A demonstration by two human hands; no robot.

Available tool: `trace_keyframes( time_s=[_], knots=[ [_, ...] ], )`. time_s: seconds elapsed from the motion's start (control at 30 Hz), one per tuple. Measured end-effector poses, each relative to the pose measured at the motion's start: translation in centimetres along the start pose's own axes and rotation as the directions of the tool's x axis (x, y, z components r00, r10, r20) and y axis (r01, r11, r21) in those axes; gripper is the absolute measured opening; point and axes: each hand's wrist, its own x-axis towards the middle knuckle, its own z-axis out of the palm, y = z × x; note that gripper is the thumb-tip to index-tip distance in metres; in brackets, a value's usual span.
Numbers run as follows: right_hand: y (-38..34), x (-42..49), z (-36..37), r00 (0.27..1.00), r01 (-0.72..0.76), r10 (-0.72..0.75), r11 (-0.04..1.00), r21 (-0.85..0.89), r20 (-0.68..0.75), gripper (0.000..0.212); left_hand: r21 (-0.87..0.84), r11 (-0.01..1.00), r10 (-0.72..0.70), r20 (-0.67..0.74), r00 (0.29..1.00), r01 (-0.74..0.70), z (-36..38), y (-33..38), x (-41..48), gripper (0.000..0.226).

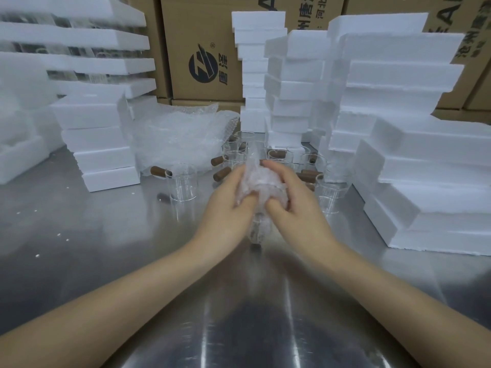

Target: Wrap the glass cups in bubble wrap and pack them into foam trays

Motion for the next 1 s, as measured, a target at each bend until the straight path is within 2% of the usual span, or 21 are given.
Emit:
trace_keyframes(
  time_s=[0.13,0.23,0.33,0.4,0.47,0.57,0.63,0.7,0.8,0.87,0.93,1.0],
  knots=[
    [0.2,0.6,-0.8,0.993,-0.004,0.006,1.000,0.018,-0.114,0.056,0.011,0.998,0.060,0.106,0.993,-0.061,0.7,0.1,-0.5,0.054],
    [0.2,0.5,-0.7,0.998,0.003,-0.006,0.999,-0.051,-0.063,0.054,0.028,0.996,0.085,0.026,0.996,-0.085,1.0,0.0,-0.6,0.046],
    [-0.1,0.4,-0.8,0.999,0.029,-0.029,0.999,-0.033,-0.015,0.051,0.022,0.999,0.041,-0.036,0.998,-0.041,0.6,0.2,-0.4,0.041],
    [-0.2,0.2,-0.9,0.996,0.067,-0.066,0.998,-0.016,0.063,0.058,-0.074,0.997,-0.010,-0.104,0.995,0.002,0.0,0.5,0.2,0.030],
    [-0.3,0.0,-0.6,0.980,0.076,-0.075,0.997,0.005,0.182,0.074,-0.236,0.970,-0.106,-0.173,0.979,0.063,-0.5,0.7,0.6,0.023],
    [-0.1,0.0,-0.1,0.957,0.183,-0.149,0.976,-0.118,0.247,0.095,-0.403,0.897,-0.252,-0.137,0.958,0.179,-0.6,0.7,0.8,0.023],
    [0.1,0.2,-0.2,0.967,0.169,-0.148,0.982,-0.086,0.209,0.094,-0.360,0.906,-0.256,-0.044,0.966,0.224,-0.2,0.7,0.7,0.027],
    [0.3,0.4,-0.7,0.984,0.061,-0.072,0.996,0.068,0.161,0.086,-0.282,0.936,-0.215,0.009,0.976,0.209,-0.2,0.6,0.8,0.037],
    [0.4,0.6,-1.2,0.965,-0.083,0.007,0.956,0.282,0.262,0.075,-0.191,0.973,-0.132,-0.005,0.991,0.129,-1.1,0.1,1.5,0.059],
    [0.2,0.6,-1.1,0.942,-0.125,0.011,0.939,0.320,0.336,0.069,-0.147,0.983,-0.106,0.027,0.994,0.109,-1.8,0.0,1.9,0.048],
    [0.2,0.5,-0.9,0.936,-0.164,0.050,0.938,0.305,0.348,0.074,-0.109,0.992,-0.051,0.049,0.997,0.056,-2.1,0.1,2.0,0.038],
    [0.3,0.5,-0.8,0.934,-0.181,0.078,0.945,0.273,0.348,0.080,-0.027,1.000,0.010,0.062,0.998,-0.009,-2.2,0.1,2.0,0.050]
  ],
)
